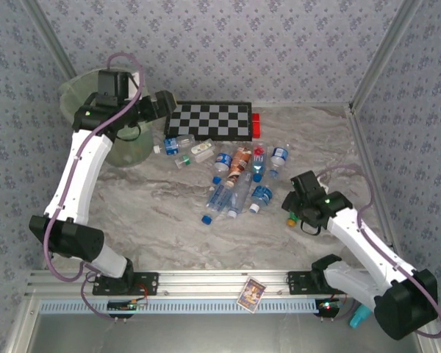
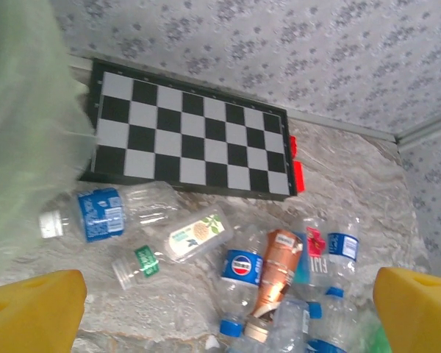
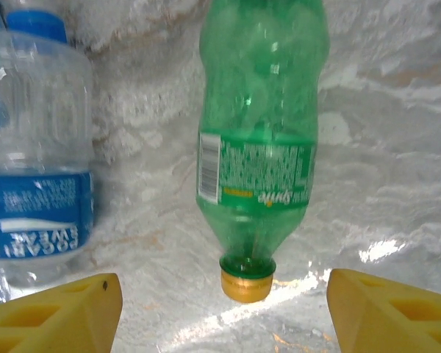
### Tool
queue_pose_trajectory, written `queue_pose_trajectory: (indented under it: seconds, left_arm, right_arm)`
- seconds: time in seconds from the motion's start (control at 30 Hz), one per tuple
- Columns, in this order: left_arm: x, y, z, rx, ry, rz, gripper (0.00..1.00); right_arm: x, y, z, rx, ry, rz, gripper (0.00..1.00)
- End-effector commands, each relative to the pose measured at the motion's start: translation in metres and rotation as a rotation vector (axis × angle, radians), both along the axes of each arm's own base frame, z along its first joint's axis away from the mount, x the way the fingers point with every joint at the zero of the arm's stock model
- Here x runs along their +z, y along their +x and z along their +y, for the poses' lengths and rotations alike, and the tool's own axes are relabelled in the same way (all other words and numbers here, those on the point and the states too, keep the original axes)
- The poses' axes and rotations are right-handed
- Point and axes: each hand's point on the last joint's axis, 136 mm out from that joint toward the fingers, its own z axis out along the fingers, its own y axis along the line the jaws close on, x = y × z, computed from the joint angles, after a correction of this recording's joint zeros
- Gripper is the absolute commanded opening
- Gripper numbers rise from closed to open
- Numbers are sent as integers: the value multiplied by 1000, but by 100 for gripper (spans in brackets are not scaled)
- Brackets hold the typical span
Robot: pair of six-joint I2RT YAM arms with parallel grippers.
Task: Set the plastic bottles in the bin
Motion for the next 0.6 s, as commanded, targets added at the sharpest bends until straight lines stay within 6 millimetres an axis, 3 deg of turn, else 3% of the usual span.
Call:
queue_pose_trajectory:
  seconds: [0.0,0.17,0.3,0.57]
  left_arm:
    - [18,-11,-15,-38,-48,-47,100]
    - [8,-18,-28,-67,-69,-17,100]
    - [7,-25,-34,-90,-75,-9,100]
    - [0,-46,-42,-117,-73,13,100]
  right_arm:
    - [-7,-5,1,-57,20,-17,66]
    - [-23,-16,3,-60,-5,-14,61]
    - [-38,-15,11,-45,34,-20,56]
    - [-57,-16,7,-58,14,22,49]
